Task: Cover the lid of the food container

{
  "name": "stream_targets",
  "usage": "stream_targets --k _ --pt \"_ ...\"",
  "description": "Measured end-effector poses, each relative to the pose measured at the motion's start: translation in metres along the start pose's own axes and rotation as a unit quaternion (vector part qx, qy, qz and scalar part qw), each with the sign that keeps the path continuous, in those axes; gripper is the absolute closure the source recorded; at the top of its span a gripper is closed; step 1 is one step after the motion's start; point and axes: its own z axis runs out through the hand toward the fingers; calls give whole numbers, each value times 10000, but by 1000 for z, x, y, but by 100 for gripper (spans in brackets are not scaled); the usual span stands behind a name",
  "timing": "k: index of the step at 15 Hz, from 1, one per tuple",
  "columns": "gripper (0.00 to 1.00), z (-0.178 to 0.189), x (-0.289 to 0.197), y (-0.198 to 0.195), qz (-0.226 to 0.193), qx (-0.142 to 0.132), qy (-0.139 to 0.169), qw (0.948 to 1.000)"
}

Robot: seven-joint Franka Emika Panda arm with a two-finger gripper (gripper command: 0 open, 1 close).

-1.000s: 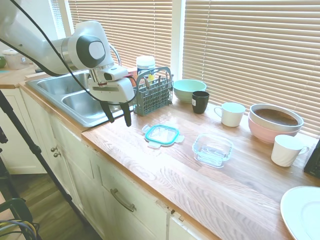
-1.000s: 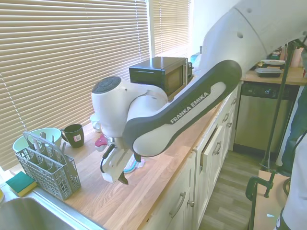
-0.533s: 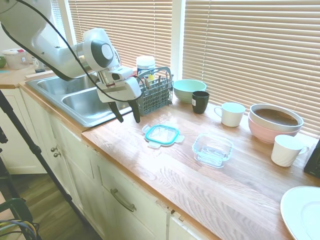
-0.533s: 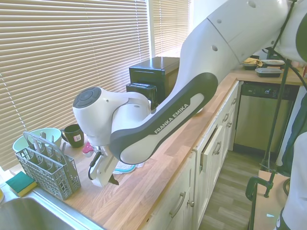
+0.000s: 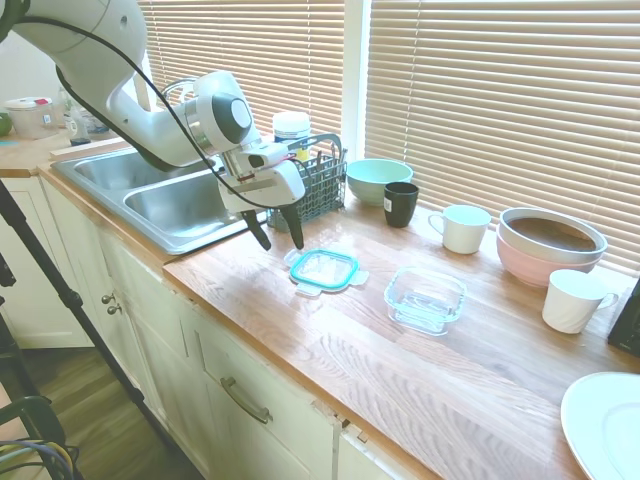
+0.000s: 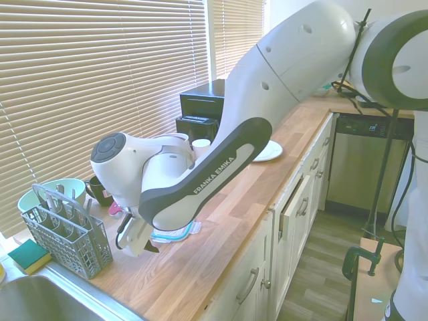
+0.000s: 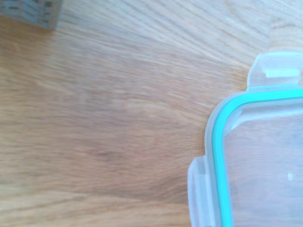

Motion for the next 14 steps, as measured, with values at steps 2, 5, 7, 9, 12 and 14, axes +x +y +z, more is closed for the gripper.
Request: stream_targets --k 2,5,7,9,12,14 --pt "0 8 4 -5 -28 -53 49 10000" --pt "0 18 9 -9 -13 -123 72 9999" --pt "0 25 15 -8 22 -172 90 9998" --pt "0 30 23 -9 75 -200 101 9997" --pt "0 34 33 -9 138 -210 131 9996" --pt "0 36 38 -8 163 -226 141 9995"
